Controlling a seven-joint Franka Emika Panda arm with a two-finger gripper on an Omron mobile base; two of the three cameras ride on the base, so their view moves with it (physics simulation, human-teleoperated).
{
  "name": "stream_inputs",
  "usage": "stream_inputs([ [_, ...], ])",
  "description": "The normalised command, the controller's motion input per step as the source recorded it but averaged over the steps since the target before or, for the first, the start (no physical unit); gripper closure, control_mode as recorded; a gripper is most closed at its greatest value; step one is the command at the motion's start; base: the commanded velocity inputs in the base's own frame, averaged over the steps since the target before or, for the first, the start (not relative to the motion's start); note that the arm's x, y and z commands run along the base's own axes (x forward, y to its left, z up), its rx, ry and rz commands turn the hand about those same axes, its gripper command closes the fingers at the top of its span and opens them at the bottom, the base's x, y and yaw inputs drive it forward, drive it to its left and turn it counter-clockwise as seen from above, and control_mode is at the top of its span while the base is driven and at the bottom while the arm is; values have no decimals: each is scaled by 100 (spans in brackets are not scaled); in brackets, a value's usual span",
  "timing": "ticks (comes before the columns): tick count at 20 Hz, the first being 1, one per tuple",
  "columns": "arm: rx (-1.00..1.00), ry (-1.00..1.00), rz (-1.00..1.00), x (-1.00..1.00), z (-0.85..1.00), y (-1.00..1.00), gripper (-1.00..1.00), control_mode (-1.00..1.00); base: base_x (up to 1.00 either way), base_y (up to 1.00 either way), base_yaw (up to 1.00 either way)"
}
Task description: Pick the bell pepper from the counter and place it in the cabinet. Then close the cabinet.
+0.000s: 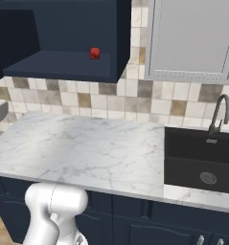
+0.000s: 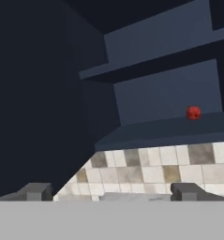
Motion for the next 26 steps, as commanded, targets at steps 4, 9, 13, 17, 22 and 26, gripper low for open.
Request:
stream_inputs([
  [4,0,11,3,-100,22,27,-100,-100,0,0,0],
  [9,-1,9,7,-100,10,31,-100,-100,0,0,0],
  [13,-7,-4,15,-100,-8,48,-100,-100,0,0,0],
  [17,-15,-31,12,-100,-35,63,-100,-100,0,0,0],
  [22,-9,-31,3,-91,-5,38,-100,-100,0,0,0],
  [26,-4,-7,-7,2,0,48,-100,-100,0,0,0],
])
